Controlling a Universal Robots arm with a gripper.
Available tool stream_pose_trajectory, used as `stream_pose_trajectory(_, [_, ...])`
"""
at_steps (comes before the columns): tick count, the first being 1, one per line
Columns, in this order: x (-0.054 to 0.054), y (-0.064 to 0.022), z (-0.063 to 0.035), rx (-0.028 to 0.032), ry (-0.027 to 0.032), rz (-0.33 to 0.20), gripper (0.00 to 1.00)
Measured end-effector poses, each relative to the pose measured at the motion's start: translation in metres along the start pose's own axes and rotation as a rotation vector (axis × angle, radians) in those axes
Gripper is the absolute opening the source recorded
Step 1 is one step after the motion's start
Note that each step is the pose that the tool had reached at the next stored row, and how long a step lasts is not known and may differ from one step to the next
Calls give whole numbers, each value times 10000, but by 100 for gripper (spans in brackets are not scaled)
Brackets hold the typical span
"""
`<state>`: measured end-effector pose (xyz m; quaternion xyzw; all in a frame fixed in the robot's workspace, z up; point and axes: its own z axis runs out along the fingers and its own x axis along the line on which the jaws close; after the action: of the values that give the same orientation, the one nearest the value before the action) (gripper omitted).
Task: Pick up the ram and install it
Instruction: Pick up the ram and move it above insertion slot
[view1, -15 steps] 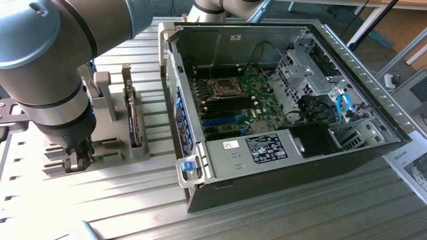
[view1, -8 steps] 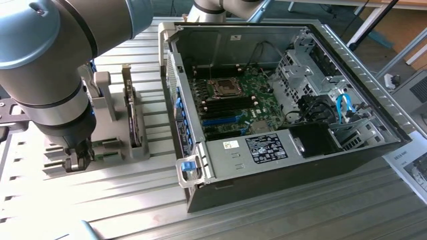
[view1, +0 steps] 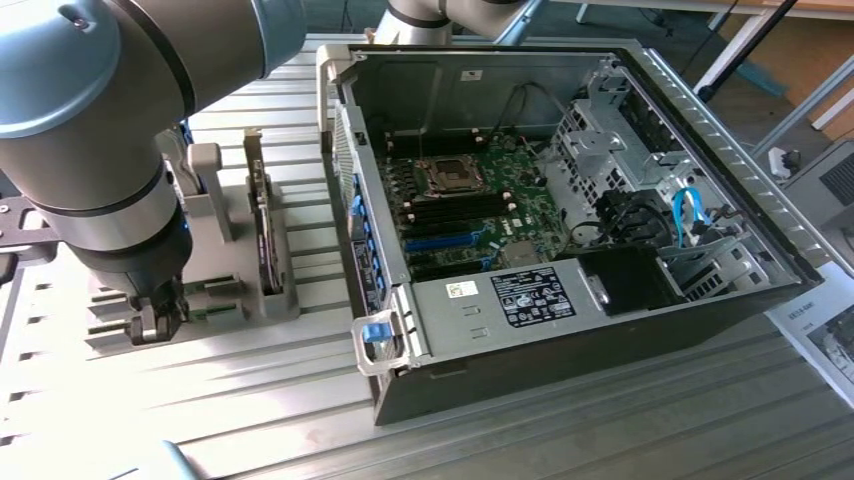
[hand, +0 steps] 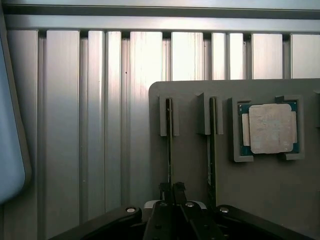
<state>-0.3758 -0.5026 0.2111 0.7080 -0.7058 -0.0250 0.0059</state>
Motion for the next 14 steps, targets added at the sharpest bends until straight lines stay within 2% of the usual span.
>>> stream_pose_trajectory(4, [0, -1, -4, 3, -3, -1, 12])
stream_pose_trajectory(14, [-3, -4, -120, 1, 0, 0, 12])
